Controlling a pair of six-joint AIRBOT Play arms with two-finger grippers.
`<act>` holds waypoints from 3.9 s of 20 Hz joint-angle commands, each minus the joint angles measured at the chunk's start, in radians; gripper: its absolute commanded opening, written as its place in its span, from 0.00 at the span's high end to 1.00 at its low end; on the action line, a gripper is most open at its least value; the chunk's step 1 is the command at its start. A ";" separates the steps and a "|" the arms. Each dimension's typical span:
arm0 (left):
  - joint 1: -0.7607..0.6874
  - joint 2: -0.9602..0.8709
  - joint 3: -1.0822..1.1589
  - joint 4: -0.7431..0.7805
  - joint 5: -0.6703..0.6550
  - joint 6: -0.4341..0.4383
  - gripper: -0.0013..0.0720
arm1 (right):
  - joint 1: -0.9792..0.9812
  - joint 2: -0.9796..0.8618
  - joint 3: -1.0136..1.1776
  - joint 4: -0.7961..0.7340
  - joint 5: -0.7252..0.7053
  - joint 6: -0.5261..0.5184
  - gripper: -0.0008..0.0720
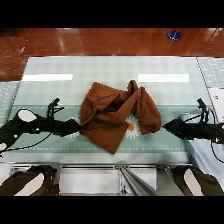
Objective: Fold the shirts.
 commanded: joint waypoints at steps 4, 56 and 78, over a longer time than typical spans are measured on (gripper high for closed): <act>-0.198 -0.097 -0.011 -0.126 0.261 -0.030 0.40 | 0.002 0.010 -0.017 -0.045 0.029 0.058 0.41; -0.164 0.413 1.283 0.941 -0.367 -0.232 0.96 | 0.253 0.325 0.800 -0.354 0.555 0.306 0.96; -0.095 -0.427 0.912 0.809 0.402 -0.603 0.96 | 0.251 -0.816 0.712 0.098 -0.412 -0.083 0.96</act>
